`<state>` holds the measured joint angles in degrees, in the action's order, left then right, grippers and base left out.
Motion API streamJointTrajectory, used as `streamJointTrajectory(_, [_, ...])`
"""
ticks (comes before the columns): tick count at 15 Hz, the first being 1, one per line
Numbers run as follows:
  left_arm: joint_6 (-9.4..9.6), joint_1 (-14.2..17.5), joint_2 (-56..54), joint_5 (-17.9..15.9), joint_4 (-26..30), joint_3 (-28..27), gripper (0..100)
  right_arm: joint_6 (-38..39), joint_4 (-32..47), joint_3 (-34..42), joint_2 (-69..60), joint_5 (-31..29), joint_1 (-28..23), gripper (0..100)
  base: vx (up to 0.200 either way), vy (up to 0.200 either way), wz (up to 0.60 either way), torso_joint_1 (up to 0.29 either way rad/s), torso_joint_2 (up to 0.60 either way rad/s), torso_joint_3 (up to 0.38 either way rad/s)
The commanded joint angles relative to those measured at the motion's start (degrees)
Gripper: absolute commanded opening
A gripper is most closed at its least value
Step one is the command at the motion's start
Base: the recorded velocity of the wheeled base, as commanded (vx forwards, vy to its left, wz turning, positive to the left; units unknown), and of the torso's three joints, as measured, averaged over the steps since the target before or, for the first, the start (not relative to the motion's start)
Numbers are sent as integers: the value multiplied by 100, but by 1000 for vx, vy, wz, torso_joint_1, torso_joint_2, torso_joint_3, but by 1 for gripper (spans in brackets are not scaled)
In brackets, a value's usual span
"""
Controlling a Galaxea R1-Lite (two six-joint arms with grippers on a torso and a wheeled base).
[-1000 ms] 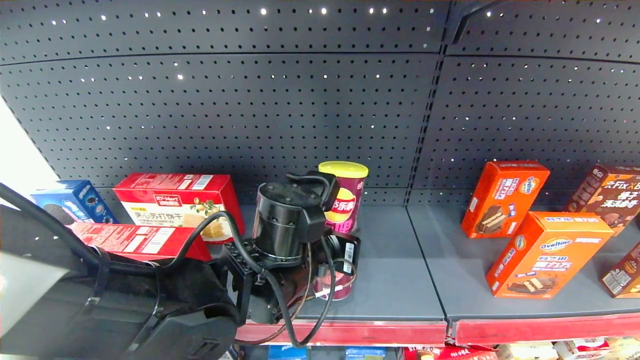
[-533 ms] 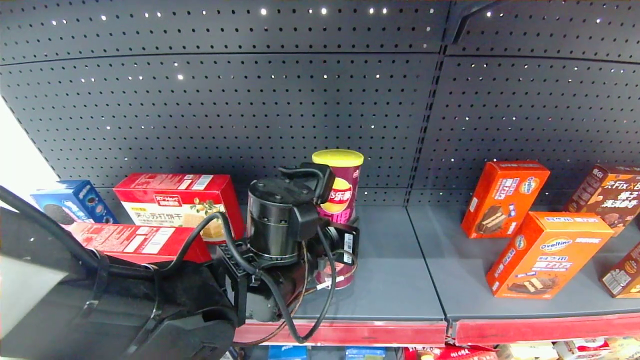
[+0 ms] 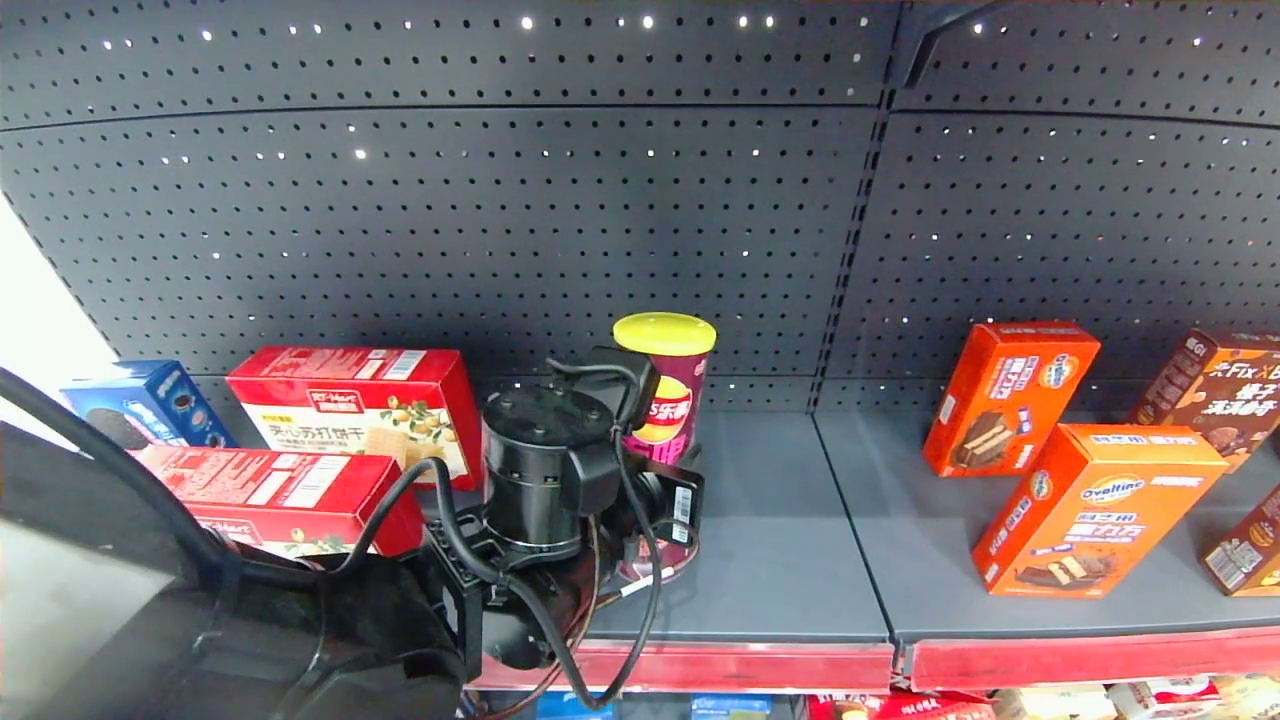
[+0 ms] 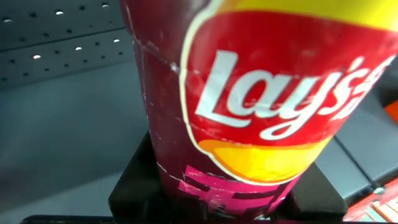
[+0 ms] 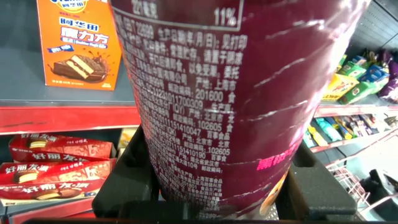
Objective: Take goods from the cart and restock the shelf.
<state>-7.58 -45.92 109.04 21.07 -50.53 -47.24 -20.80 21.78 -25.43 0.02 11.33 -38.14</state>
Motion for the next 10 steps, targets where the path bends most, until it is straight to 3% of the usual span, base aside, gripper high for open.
streamJointTrajectory(1, [29,-4,143,3,-9,13,0,-3,1,3,-2,1,9,0,0,0,0,0,0,0])
streamJointTrajectory(10, [11,13,460,12,-133,-31,0,-3,10,12,-2,1,35,0,0,0,0,0,0,0])
